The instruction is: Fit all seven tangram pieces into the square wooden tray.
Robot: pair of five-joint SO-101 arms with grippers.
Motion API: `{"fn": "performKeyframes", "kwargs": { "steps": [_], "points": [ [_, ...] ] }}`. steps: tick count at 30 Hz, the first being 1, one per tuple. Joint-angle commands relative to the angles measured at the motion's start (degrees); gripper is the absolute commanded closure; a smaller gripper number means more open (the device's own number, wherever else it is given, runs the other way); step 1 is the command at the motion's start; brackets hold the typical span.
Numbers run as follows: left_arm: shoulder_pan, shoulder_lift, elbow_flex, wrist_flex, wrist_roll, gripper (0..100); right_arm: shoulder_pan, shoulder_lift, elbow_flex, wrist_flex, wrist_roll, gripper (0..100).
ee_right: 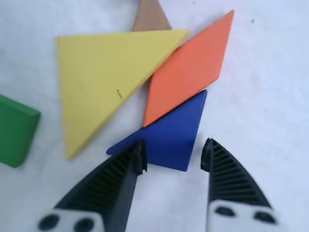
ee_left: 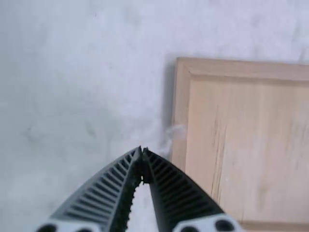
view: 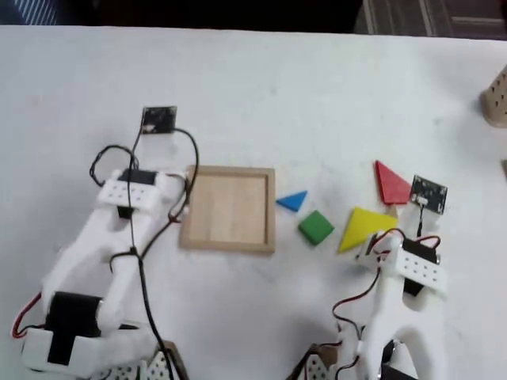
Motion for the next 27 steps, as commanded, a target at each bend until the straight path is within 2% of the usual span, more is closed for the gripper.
{"fn": "performKeyframes", "kwargs": {
  "steps": [1, 6, 11, 15, 20, 23, 27],
  "points": [
    [-0.31, -0.04, -1.67, -0.97, -0.53, 98, -2.42, 0.13, -0.26, -0.92, 1.23, 80.4],
    [-0.31, -0.04, -1.67, -0.97, -0.53, 98, -3.91, 2.86, -1.14, -4.62, 1.32, 80.4],
    [-0.4, -0.04, -1.67, -0.88, -0.53, 98, -4.0, 14.64, -8.79, -2.95, 3.16, 80.4],
    [-0.4, -0.04, -1.67, -0.7, -0.53, 98, -0.66, 23.52, -17.67, 1.98, -2.73, 80.4],
    [-0.4, -0.04, -1.67, -0.7, -0.53, 98, -0.04, 27.47, -22.07, 2.59, -2.73, 80.4],
    [-0.4, -0.04, -1.67, -0.79, -0.53, 98, -0.13, 26.68, -22.68, 1.19, 2.11, 80.7],
    [-0.4, -0.04, -1.67, -0.88, -0.53, 98, -0.84, 26.42, -22.95, -2.51, 12.31, 80.7]
  ]
}}
